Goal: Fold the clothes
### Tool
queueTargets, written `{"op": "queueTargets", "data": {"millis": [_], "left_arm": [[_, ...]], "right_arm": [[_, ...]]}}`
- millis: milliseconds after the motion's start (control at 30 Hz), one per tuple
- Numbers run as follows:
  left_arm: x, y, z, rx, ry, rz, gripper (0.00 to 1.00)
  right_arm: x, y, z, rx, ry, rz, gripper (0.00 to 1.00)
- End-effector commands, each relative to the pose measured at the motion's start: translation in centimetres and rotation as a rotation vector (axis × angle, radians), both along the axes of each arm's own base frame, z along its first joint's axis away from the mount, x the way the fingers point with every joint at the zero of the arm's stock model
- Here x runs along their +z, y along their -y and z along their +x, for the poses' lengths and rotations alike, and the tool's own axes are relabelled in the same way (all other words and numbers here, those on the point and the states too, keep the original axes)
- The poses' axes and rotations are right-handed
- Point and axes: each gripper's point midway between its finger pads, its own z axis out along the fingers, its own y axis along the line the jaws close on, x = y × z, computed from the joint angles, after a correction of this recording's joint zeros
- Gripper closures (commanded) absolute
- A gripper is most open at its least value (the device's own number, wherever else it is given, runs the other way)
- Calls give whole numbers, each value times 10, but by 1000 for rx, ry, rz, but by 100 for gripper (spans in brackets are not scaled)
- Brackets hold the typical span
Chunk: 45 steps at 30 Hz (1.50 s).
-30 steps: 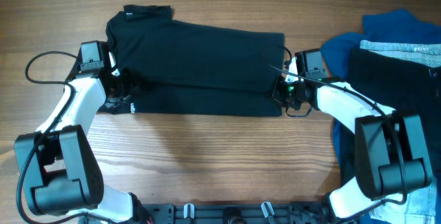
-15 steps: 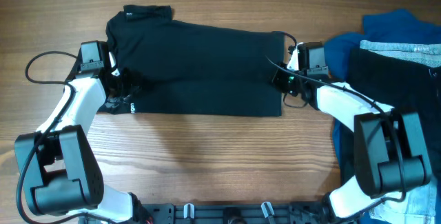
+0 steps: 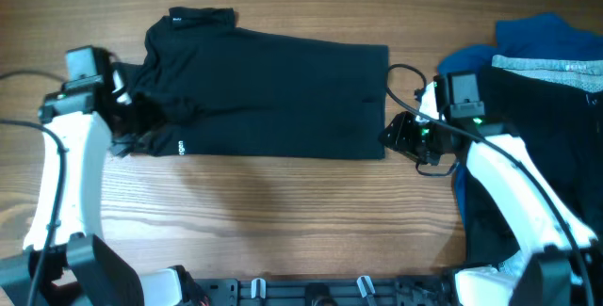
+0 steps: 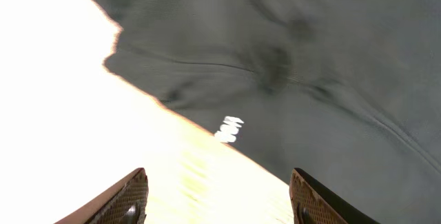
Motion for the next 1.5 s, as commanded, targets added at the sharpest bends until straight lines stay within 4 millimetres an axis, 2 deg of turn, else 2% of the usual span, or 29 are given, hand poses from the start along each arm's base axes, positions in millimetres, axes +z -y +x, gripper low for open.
{"op": "queueTargets", "data": {"millis": [0,100,167,267,400,433,500,667,800,833,933,967,1000,1100,1133,1200,1267,1333,1467], "left_arm": [[-16,-34,-22,159,-59,-38,34],[-19,-43,-30,222,-52,-104,34],[-21,-44,-33,228,-61,-107,33],[-24,-42,-35,225,-68,-109,32],[-38,-40,-39,225,-74,-113,32],[-45,-35,-42,214,-80,-128,31],[-54,-25,-39,180,-57,-162,29],[-72,-19,-24,129,21,-134,21],[-87,-27,-9,122,92,-89,21],[-96,-34,-6,130,83,-60,23],[-111,-36,-5,133,59,-60,29],[-116,-37,-5,134,51,-62,35],[-123,-39,-6,138,34,-52,43],[-135,-50,-15,167,-19,-9,89],[-134,-53,-18,189,-30,-6,94],[-132,-67,-32,309,-63,-9,96],[-127,-79,-47,397,-73,-40,96],[-126,-79,-55,417,-94,-60,96],[-121,-62,-81,425,-198,-107,96]], "right_arm": [[-39,-2,-5,16,-122,-14,60],[-70,-10,-9,41,-202,-1,60],[-82,-16,-8,63,-218,30,61],[-83,-17,-4,66,-203,37,65],[-83,-17,-5,64,-204,37,92],[-83,-17,-5,64,-208,36,95],[-84,-17,-7,64,-217,35,96],[-84,-17,-9,63,-224,35,96],[-84,-17,-9,63,-224,35,96],[-84,-16,-9,64,-225,35,96],[-84,-16,-10,63,-228,34,96],[-84,-16,-10,64,-228,34,96],[-84,-16,-10,65,-227,34,96],[-84,-10,-11,59,-235,9,96],[-84,-7,-13,66,-237,-6,96],[-78,11,-20,42,-261,-77,96],[-58,19,-27,19,-258,-83,96],[-45,19,-36,19,-265,-83,96],[-30,24,-63,21,-336,-106,95]]}}
